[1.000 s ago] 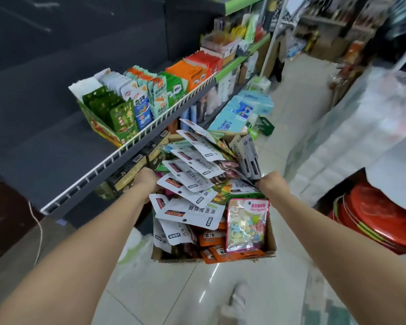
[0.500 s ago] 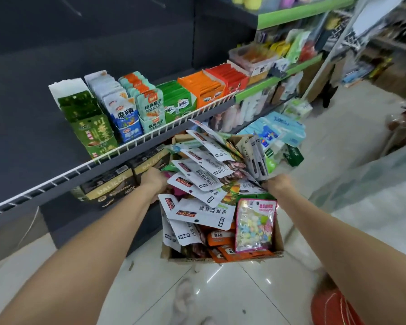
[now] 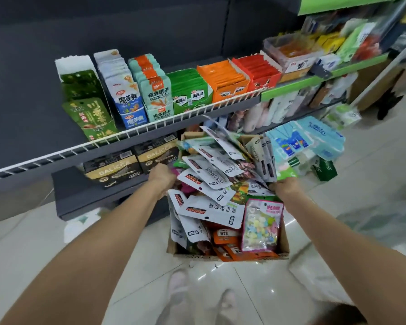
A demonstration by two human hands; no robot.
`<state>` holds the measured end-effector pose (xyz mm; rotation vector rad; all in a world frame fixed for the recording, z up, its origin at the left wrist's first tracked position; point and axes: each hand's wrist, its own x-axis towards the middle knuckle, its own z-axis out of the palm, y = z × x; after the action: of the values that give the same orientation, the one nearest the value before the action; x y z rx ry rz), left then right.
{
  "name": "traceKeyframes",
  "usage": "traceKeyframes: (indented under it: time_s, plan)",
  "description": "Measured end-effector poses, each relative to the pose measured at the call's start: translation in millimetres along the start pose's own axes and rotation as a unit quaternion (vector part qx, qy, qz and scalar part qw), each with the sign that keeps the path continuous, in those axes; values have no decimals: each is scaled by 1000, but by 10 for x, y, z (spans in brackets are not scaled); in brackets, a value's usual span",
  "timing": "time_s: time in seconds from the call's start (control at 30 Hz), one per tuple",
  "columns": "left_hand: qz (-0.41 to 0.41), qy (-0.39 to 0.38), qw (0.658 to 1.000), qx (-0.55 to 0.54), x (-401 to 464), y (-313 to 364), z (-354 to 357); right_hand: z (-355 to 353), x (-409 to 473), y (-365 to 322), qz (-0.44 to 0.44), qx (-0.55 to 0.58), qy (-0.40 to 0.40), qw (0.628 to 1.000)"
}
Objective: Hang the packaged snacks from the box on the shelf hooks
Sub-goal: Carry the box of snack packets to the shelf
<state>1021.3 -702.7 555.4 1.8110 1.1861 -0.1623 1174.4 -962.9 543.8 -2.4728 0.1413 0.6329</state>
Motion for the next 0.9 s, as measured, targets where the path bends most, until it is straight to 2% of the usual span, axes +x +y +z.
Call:
traceKeyframes:
  time_s: [0.13, 0.2, 0.37, 0.47, 0.53, 0.7, 0.9]
  plan:
    - [-46, -20, 997, -58, -108, -50, 33, -59, 95, -69, -21, -39, -6, 999]
    - [-76, -39, 989, -123, -183, -109, 33, -79, 131, -104, -19, -27, -14, 999]
    - [-87, -93, 956, -266, -385, -205, -22, -202, -7, 2, -8, 184, -90, 979]
    - [-98, -132, 932, -323, -475, -226, -27, -277, -129, 108, -15, 238, -144, 960]
    - [-103, -141, 923, -342, -505, -232, -2, -267, -162, 141, -23, 239, -148, 959]
    - [-60, -138, 937, -315, -553, -166, 101, -215, -80, 123, -7, 238, -104, 966]
    - [-56, -116, 936, -327, -581, -113, 214, -263, 12, 20, -13, 235, -95, 967]
